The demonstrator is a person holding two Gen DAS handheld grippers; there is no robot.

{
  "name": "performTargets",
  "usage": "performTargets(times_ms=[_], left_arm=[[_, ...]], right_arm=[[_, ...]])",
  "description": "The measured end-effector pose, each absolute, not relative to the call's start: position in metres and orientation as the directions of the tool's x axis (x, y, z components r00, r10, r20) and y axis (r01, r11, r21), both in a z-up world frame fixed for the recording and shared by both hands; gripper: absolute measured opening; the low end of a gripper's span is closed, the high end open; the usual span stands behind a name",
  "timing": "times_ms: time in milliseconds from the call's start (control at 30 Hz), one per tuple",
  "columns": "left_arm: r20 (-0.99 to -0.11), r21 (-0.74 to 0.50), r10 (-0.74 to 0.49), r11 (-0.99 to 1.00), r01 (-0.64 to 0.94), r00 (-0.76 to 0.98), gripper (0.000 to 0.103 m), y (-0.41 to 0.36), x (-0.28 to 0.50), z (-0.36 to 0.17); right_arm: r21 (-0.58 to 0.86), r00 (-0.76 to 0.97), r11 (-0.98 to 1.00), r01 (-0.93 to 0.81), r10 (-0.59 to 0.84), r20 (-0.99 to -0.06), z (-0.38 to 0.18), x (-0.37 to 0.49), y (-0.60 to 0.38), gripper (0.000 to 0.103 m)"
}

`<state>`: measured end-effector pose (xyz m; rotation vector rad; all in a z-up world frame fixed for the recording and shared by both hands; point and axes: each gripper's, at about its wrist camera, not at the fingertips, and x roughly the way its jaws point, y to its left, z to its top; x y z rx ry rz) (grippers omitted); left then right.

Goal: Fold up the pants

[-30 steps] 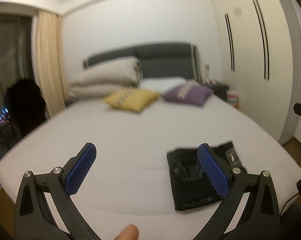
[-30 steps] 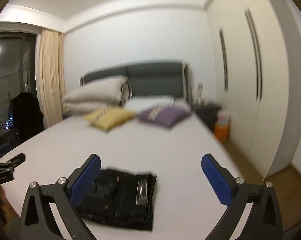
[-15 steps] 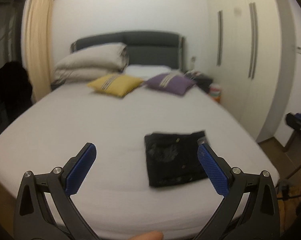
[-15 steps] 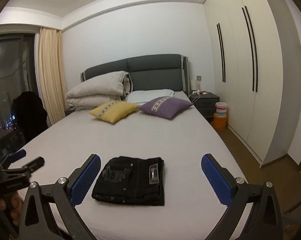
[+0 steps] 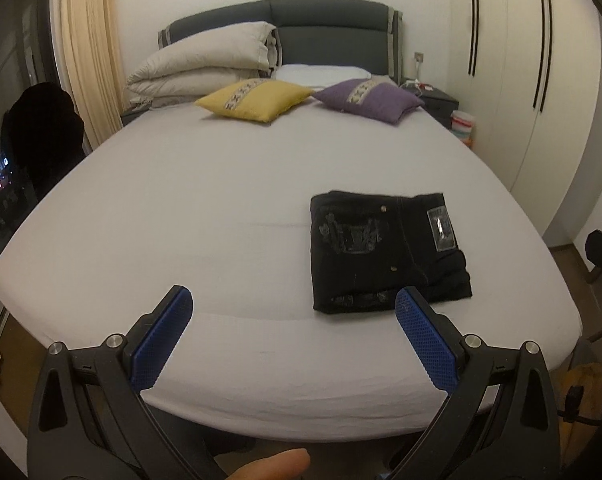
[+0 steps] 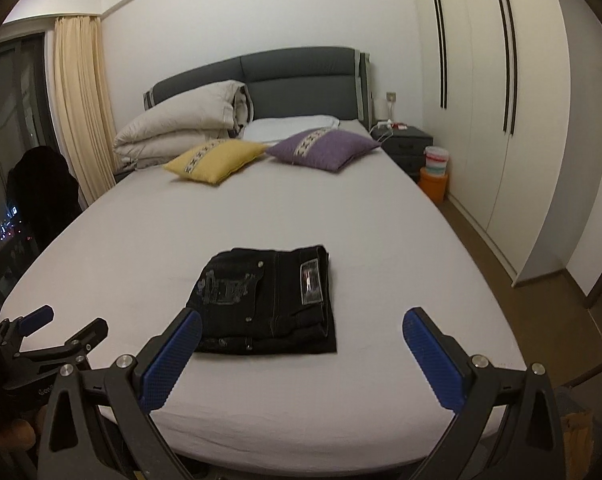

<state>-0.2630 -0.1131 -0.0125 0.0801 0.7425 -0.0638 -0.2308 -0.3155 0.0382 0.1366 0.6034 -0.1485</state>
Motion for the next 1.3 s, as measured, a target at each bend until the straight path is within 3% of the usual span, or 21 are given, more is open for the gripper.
performTargets(times_ms=[433, 1300], left_arm=[[-0.724, 0.049, -0.012, 0.996, 0.070, 0.689, 0.103, -0.108, -0.247, -0.033], [-0.737, 0.043, -0.026, 0.995, 0.085, 0.675, 0.103, -0.110, -0.242, -0.043]], right_arm=[[0.066, 0.788, 0.986, 0.155, -0.083, -0.610, 0.025, -0.221, -0.304, 0.103], [0.066, 0.771, 0.987, 0.144, -0.070, -0.633, 0.019, -0.215, -0.300, 0.103]])
